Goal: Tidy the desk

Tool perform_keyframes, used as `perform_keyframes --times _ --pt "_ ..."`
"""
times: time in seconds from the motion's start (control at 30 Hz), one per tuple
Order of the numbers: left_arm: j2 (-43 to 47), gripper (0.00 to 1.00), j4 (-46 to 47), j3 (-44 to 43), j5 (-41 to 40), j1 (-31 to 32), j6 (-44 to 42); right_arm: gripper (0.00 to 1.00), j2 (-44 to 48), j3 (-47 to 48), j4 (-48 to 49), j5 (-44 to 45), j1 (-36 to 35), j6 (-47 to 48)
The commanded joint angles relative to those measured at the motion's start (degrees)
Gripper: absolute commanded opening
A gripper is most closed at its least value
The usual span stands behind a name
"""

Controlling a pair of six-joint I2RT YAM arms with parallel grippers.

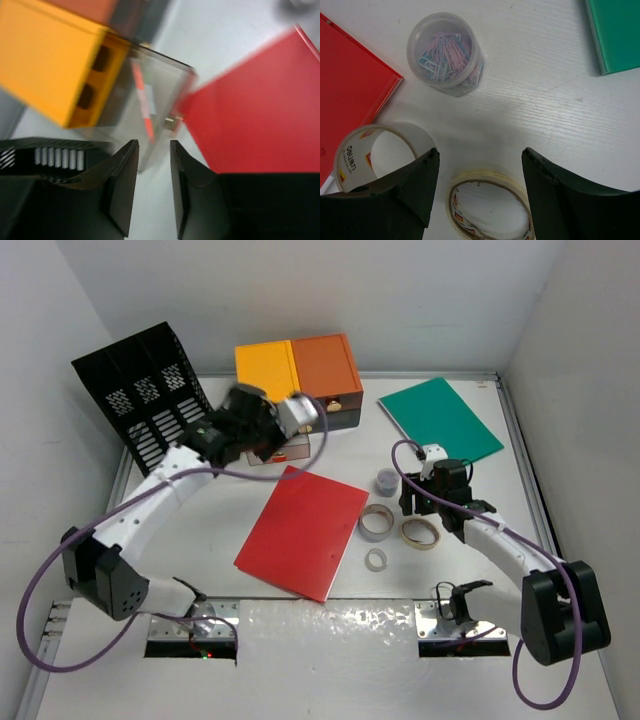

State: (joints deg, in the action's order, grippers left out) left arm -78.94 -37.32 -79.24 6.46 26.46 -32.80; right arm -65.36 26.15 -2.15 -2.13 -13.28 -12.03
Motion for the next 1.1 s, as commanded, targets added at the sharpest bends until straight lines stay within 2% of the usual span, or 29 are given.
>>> perform_keyframes --times 0.0,0.1,0.23,0.43,0.63,0.67,1.07 --pt "-2.2 0.27 -5.6 8.2 0.2 6.6 -7.5 0.65 -0.9 0.6 1.8 -0.3 -0.3 -0.6" --pt "-3.9 0.24 -4.5 10.9 -0.4 9.0 -6.9 0.65 -1.4 0.7 1.8 -0.3 -0.3 -0.5" --pt "-9.4 0.24 -3.9 9.0 -2.4 9.1 -5.4 0.65 -1.7 0.7 1.8 0.2 -0.3 -0.5" --pt "-17.5 0.24 1.0 6.5 -15.1 8.1 -3.0 0.65 -1.3 0.7 1.8 0.5 -0.3 -0.4" --pt "-20.9 0.24 9.8 5.7 -22.6 4.7 -2.1 0.65 -1.3 0.5 1.8 0.6 -0.3 -0.5" --pt "-21.4 0.22 10.6 5.3 -23.5 4.2 -1.1 0.65 -1.3 0.4 1.8 0.6 -0.3 -0.5" --pt "-27.4 0.19 19.2 -3.2 -26.0 -0.1 -2.7 0.65 -2.3 0.6 1.8 1.0 -0.3 -0.4"
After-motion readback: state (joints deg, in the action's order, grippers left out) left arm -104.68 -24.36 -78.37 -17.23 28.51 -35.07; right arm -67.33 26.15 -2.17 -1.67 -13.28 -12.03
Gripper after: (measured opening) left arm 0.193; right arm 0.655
